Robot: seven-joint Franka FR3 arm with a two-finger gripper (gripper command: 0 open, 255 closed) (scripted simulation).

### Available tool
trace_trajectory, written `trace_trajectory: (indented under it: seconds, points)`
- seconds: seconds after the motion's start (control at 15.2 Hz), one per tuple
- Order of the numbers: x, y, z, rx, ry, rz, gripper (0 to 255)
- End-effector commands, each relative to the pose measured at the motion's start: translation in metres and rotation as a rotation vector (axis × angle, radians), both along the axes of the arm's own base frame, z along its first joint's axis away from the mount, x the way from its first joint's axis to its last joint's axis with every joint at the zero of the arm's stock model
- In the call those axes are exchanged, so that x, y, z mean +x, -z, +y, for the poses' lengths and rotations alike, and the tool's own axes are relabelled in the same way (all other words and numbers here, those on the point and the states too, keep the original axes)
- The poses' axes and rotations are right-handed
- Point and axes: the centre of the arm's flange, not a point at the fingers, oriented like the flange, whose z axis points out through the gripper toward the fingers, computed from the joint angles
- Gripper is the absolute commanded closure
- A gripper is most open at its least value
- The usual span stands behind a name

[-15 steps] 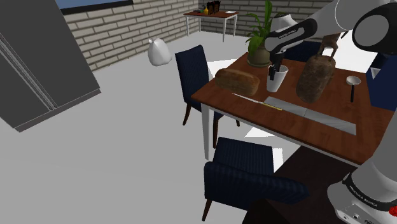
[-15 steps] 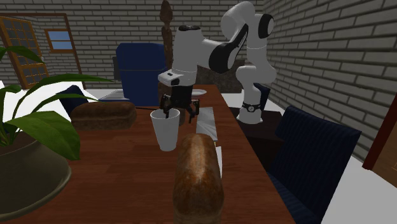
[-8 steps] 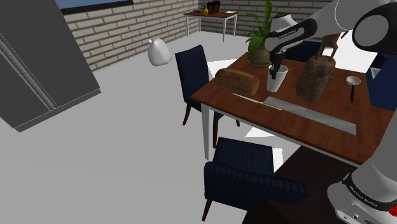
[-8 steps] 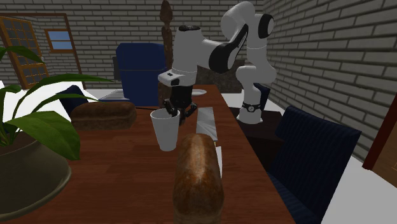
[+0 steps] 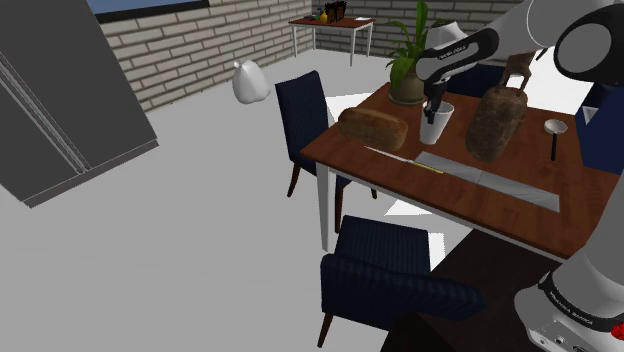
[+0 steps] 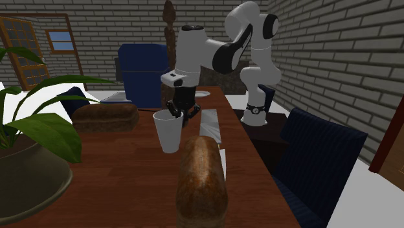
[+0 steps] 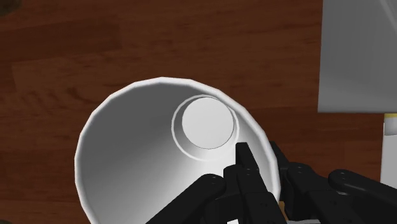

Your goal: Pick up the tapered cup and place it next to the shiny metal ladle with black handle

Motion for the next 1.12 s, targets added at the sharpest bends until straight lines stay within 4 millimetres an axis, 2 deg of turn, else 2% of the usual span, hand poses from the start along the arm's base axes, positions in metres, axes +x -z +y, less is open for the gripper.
trace_trajectory:
  seconds: [0.0, 1.06]
  points:
    - [0.000, -0.008, 0.000, 0.000, 0.000, 0.000, 255]
    - [0.000, -0.093, 0.000, 0.000, 0.000, 0.000, 255]
